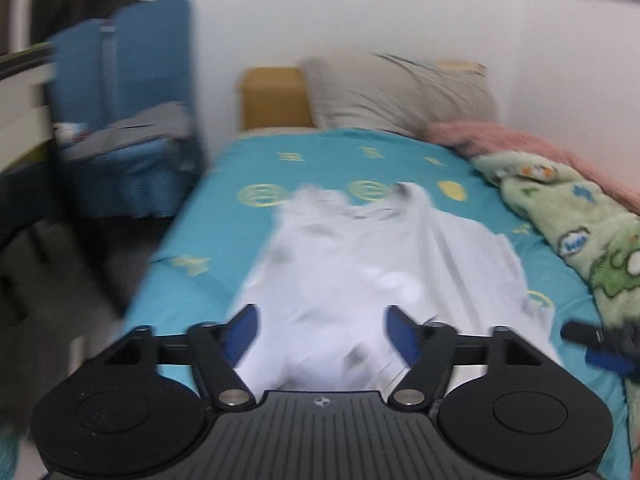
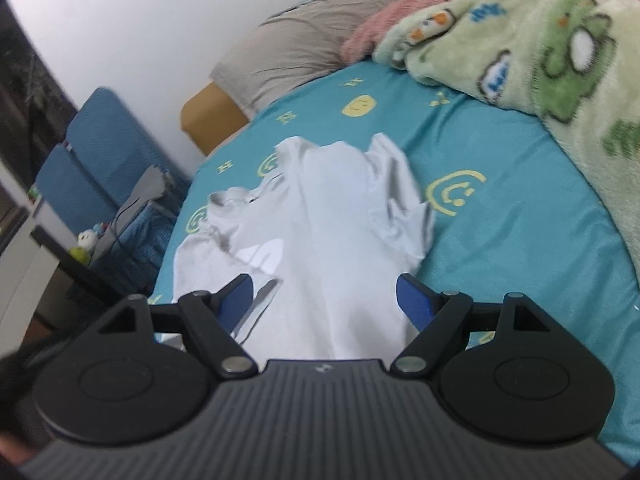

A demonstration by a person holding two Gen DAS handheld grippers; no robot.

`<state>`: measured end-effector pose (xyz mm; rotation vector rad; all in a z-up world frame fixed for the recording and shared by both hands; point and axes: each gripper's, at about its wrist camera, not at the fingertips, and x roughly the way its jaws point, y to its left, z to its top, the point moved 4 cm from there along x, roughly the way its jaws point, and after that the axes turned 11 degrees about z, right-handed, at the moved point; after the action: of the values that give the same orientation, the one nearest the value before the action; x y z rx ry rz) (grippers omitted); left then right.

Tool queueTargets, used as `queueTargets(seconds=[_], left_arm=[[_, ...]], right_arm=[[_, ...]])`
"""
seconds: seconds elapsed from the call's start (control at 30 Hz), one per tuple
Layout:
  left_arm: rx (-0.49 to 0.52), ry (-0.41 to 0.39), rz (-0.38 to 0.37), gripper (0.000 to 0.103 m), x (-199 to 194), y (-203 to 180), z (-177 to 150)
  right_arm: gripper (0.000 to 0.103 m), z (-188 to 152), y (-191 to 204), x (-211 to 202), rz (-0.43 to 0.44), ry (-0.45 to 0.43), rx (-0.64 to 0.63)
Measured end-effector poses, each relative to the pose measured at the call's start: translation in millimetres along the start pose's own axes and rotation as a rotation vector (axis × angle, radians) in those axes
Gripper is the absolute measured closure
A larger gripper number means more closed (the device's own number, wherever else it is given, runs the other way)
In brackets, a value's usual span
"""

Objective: Fold clothes

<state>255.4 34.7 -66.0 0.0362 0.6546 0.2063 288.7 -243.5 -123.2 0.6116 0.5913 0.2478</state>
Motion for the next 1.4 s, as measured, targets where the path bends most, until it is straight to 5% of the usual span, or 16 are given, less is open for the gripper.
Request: queueTargets(seconds=[0.17, 0.47, 0.67, 0.87, 0.9, 0.97, 1.07, 1.2, 1.4], left_arm=[[-0.088, 0.024, 0.031, 0.019, -32.1, 53.9, -38.6], [-0.127, 0.024, -0.021, 0.019, -12.0, 78.2, -35.2], [-0.154, 0.043, -0.033, 0.019, 9.0, 96.9, -45.7], [-0.295, 0.090, -0.041, 0.019, 29.3, 137.2, -48.9], [-0.319, 0.098, -0.043, 0.019, 32.6, 143.9, -49.4], [-0.372, 0.119, -0.046, 0.019, 39.0, 156.7, -50.6], [-0.440, 0.146, -0.046, 0.019, 45.3, 170.7, -51.5], [-0.539, 0.181, -0.022, 0.019, 48.2, 194.2, -54.1], [-0.659, 0.176, 0.038, 0.019, 44.7, 237.4, -59.4]], right_arm=[[0.023, -23.2, 17.4, 9.5, 0.084, 0.056, -0.049], [0.027, -42.5, 25.5, 59.9, 0.261, 0.128, 0.171], [0.031, -48.9, 32.9, 114.8, 0.206, 0.178, 0.171], [0.032, -40.7, 40.1, 151.6, 0.098, 0.120, 0.160], [0.035, -39.1, 42.0, 154.8, 0.065, 0.117, 0.147], [0.072, -35.5, 45.9, 161.2, -0.019, 0.124, 0.109], [0.098, -29.2, 57.5, 164.0, -0.103, 0.150, 0.017], [0.098, -11.0, 111.8, 163.4, -0.055, 0.136, -0.118], [0.098, 6.7, 250.2, 217.8, 0.082, 0.168, -0.361]])
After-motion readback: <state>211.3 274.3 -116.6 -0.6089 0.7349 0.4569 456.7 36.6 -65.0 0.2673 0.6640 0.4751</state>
